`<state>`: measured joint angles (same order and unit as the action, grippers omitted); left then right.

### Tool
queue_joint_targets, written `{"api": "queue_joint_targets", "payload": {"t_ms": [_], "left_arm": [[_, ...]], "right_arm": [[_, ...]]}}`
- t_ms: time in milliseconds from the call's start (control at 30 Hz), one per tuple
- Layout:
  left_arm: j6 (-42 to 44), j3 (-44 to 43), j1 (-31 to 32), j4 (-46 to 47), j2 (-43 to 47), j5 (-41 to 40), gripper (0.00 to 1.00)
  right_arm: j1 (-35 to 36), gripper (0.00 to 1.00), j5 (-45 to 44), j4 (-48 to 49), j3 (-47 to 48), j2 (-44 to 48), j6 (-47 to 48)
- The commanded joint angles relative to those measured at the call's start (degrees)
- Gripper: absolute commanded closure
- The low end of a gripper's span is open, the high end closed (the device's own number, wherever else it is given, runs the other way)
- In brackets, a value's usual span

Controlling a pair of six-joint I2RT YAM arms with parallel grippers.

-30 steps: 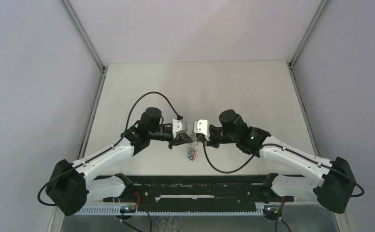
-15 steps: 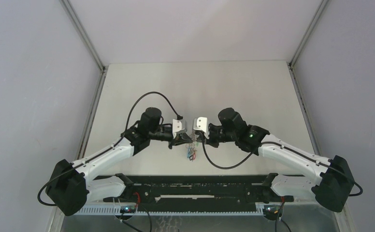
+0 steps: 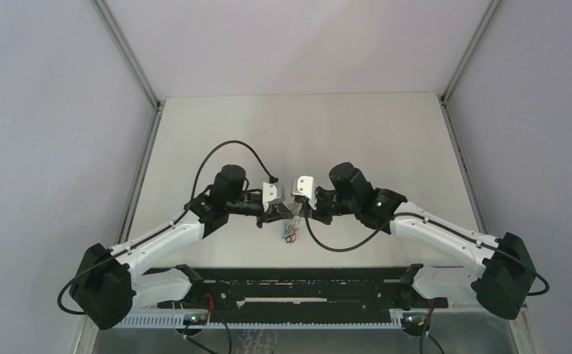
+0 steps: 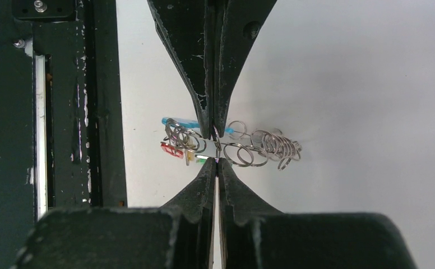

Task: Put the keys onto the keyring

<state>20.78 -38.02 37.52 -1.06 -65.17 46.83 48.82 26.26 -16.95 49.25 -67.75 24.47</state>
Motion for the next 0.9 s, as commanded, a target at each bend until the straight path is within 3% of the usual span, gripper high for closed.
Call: {"api": "queue_joint_targets", "payload": {"t_ms": [0, 867], "left_arm": [[-1.38, 1.11, 0.36, 6.41, 2.15, 3.93, 1.0], [-1.15, 0.93, 0.89, 6.51, 2.13, 5.78, 1.0]], "right_arm": [[0.03, 1.0, 1.64, 3.31, 2.5, -0.78, -0.81], [-0.04, 1.0, 3.95, 0.38, 7.35, -5.64, 2.94]]}}
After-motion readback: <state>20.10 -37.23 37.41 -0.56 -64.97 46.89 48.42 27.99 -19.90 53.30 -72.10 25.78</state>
